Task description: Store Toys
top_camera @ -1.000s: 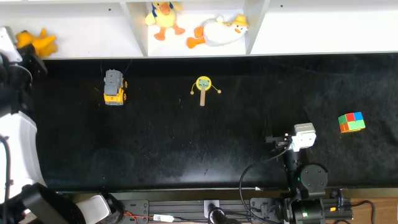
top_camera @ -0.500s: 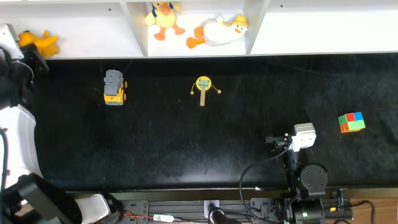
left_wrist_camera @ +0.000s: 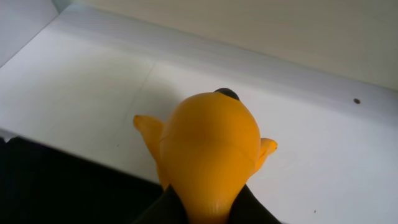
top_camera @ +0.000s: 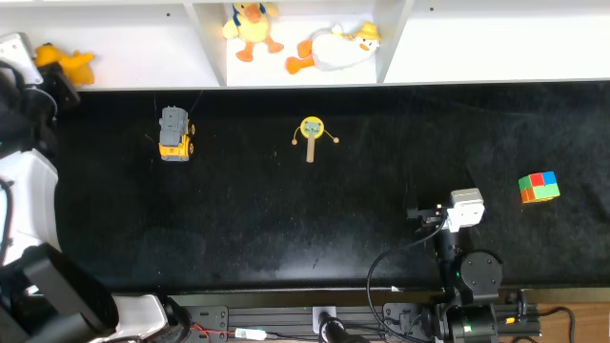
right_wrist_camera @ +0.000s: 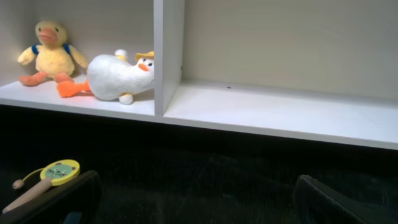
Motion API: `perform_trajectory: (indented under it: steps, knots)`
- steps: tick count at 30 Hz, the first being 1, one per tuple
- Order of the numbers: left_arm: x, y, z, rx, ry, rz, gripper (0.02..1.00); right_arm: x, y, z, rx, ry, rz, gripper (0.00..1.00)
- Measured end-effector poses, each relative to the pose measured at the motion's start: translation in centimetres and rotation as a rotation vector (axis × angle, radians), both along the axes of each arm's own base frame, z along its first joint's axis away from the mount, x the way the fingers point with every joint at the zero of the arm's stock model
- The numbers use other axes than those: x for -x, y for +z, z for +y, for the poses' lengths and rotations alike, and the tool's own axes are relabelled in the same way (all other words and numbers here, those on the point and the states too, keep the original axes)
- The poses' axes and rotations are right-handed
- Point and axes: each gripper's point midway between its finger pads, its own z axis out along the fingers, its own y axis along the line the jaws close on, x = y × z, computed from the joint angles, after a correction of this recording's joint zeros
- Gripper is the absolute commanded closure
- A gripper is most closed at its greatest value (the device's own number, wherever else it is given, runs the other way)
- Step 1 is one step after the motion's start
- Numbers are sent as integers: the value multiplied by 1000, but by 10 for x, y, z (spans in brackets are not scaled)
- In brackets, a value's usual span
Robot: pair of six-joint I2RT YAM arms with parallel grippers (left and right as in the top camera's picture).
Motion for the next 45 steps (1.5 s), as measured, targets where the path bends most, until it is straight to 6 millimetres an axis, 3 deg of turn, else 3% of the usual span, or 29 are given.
perform_trajectory:
  steps: [7, 11, 16, 19, 23, 36, 40, 45]
  knots:
    - [-11, -3, -8, -9, -21, -8, 844, 0, 0, 0, 0, 0, 0, 5]
    - [-12, -2, -7, -13, -16, -13, 763, 0, 0, 0, 0, 0, 0, 7]
    - [-13, -2, -7, -14, -14, -15, 492, 0, 0, 0, 0, 1, 0, 5]
    - [-13, -1, -7, -13, -13, -16, 428, 0, 0, 0, 0, 1, 0, 5]
    - [-14, 0, -6, -20, -14, -23, 20, 0, 0, 0, 0, 0, 0, 7]
    - [-13, -10, -7, -1, -12, 5, 20, 0, 0, 0, 0, 1, 0, 5]
    - [-2, -19, -12, 25, -14, 61, 20, 0, 0, 0, 0, 1, 0, 5]
    - [27, -8, -26, 19, -17, 62, 20, 0, 0, 0, 0, 0, -1, 5]
